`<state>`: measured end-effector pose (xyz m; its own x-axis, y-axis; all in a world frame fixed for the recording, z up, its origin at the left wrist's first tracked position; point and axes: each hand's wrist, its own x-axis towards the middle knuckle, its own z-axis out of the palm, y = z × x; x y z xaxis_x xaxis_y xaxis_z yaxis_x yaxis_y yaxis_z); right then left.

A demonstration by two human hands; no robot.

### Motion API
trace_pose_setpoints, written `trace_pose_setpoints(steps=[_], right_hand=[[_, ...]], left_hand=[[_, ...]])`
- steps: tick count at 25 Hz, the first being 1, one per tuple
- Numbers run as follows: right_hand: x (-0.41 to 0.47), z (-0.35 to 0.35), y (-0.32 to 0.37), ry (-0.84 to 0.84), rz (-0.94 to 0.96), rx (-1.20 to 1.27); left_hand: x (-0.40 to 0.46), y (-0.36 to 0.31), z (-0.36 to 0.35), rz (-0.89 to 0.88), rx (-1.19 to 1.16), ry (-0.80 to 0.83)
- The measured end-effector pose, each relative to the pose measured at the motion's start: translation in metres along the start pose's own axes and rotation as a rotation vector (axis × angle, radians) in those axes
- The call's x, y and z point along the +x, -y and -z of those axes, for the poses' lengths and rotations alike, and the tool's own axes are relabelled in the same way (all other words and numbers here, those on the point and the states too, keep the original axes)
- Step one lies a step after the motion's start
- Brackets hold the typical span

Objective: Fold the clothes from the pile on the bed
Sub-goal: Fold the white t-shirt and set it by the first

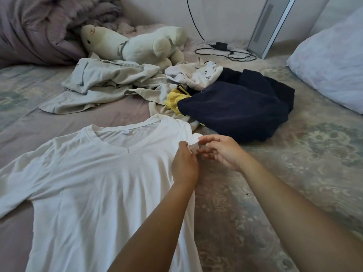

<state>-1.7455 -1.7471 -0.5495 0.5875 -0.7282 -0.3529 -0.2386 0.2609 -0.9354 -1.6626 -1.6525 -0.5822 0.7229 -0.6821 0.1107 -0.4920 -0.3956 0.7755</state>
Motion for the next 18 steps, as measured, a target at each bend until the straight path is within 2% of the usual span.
trace_pose_setpoints(steps=[2, 4, 10, 16, 18], right_hand=[[0.013, -0.004, -0.001, -0.173, 0.115, -0.384], [0.028, -0.01, -0.002, -0.206, 0.191, -0.581], [0.053, -0.029, 0.005, -0.278, 0.151, -0.498], [0.037, 0.0, 0.027, -0.376, 0.283, -0.485], [0.031, 0.015, 0.03, -0.412, 0.328, -0.559]], left_hand=[[0.004, 0.0, 0.007, 0.112, -0.164, -0.033], [0.004, -0.001, 0.01, 0.175, -0.223, -0.021], [0.002, -0.003, 0.019, 0.173, -0.261, 0.093], [0.001, -0.033, 0.032, 0.044, -0.03, 0.135], [0.0, -0.037, 0.038, -0.082, 0.028, 0.137]])
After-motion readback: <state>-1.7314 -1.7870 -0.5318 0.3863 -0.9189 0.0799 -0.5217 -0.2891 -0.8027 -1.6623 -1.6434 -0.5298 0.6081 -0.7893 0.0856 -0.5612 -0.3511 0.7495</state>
